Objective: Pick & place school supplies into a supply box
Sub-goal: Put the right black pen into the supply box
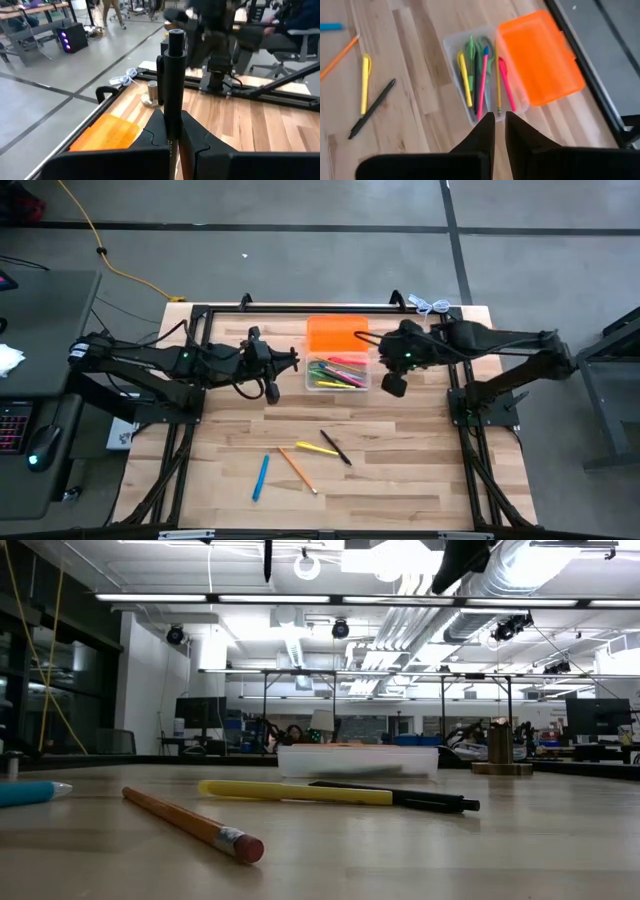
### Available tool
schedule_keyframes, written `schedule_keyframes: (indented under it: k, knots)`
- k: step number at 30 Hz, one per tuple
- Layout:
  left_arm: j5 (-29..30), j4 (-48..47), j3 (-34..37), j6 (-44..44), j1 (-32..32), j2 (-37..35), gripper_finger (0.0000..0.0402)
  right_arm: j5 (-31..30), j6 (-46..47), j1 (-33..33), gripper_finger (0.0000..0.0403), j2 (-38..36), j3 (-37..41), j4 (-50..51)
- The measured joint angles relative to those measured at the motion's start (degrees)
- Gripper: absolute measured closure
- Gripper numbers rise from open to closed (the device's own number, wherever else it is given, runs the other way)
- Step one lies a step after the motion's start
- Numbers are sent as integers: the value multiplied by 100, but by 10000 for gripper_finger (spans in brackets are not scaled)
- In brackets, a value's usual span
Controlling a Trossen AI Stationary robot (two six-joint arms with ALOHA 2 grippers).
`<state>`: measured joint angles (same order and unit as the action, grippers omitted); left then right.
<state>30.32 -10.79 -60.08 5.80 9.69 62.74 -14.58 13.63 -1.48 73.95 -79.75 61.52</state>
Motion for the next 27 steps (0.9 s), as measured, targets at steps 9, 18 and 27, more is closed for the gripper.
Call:
schedule_keyframes:
  k: [9,18,27]
  knots:
    - [-30,134,3,0,0,280,366,-286,41,0,382,-837,474,-310]
    - [-922,605,-20,67,-666,531,366,-16,388,2,386,-2296,2346,-1812]
    - [-1771,-18,-966,-136,-1337,1489,366,-3,590,2,386,-3292,3558,-2610]
